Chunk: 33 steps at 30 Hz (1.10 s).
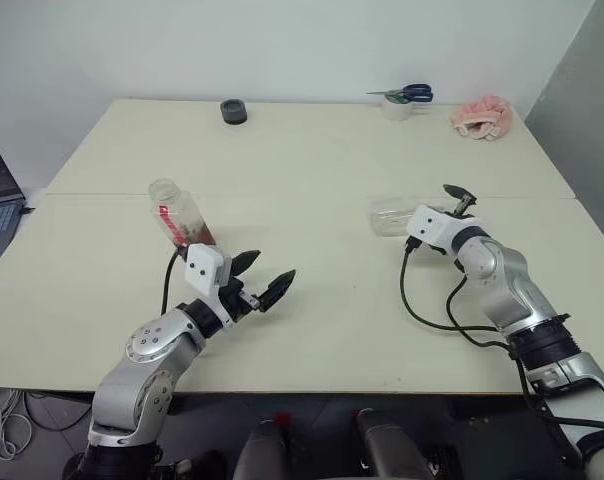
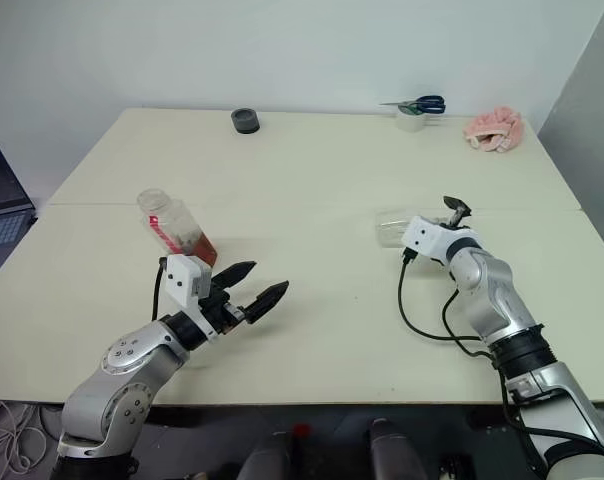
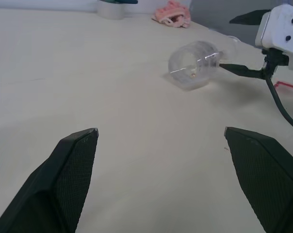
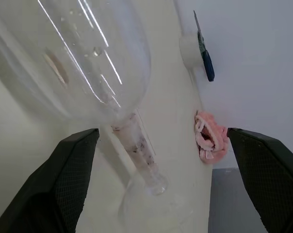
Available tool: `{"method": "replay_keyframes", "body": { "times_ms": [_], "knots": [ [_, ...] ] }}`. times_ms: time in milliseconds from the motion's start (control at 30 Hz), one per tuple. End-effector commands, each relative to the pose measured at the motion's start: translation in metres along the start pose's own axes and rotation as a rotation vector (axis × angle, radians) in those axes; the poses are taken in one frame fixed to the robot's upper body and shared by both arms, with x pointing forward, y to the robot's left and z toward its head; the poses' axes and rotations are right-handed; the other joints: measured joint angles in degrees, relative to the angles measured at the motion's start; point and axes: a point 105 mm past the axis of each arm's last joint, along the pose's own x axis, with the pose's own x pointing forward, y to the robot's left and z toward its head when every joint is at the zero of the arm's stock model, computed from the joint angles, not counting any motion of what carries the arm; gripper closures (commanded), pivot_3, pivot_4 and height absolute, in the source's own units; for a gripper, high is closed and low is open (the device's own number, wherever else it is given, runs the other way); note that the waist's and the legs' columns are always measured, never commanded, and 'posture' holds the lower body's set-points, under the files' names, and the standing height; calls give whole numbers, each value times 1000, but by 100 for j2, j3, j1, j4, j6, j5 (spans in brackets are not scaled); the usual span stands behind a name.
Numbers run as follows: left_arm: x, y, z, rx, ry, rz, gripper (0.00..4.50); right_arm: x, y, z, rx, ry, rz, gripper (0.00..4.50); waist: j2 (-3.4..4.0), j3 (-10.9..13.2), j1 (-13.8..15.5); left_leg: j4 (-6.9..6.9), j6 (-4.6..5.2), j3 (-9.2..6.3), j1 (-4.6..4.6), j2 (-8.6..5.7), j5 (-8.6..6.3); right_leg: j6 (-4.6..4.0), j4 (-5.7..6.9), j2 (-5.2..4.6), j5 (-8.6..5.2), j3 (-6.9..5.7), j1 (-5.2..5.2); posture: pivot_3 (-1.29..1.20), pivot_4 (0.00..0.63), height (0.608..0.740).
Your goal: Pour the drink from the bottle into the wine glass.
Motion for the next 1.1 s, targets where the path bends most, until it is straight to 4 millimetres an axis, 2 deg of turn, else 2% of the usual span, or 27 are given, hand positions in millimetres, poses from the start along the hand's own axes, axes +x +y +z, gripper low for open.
{"method": "replay_keyframes", "body": {
  "times_ms": [33,167,500,600,833,967,1033,1100],
  "knots": [
    [1,-1,11,26,-40,-1,24,7,-12,5,-36,-8,-49,0,0,0,-1,0,0,0,0,0,0,0,0,0,0,0,0,0,150,740],
    [3,-1,12,26,-44,2,24,15,-7,2,-53,10,-42,0,0,0,-4,-1,0,0,1,1,0,-7,0,1,4,0,0,0,150,740],
    [5,0,14,30,-51,14,24,39,-9,3,-131,42,-93,0,0,0,-12,-1,0,1,1,0,0,-27,1,0,16,1,0,0,150,740],
    [5,0,14,33,-51,17,0,43,-7,-1,-149,59,-88,566,0,0,-16,-1,0,0,0,-1,0,-28,1,0,16,1,-1,0,150,740],
    [1,4,15,40,-52,41,0,46,-1,0,-158,46,-69,3095,0,0,-19,-1,0,0,0,-2,0,-28,1,0,17,1,0,0,150,740],
    [2,4,15,39,-55,45,0,46,2,5,-158,26,-49,4334,0,0,-20,-1,0,0,1,-2,0,-28,2,0,17,2,0,0,150,740],
    [3,5,16,38,-57,46,0,46,2,10,-122,5,-37,4330,0,0,-20,-1,0,-1,1,-1,0,-28,2,0,17,1,0,0,150,740],
    [3,5,17,40,-59,46,0,45,-1,15,12,-25,-19,4330,0,0,-23,-1,0,-1,1,-1,0,-27,2,0,17,1,0,0,150,740]
  ]
}}
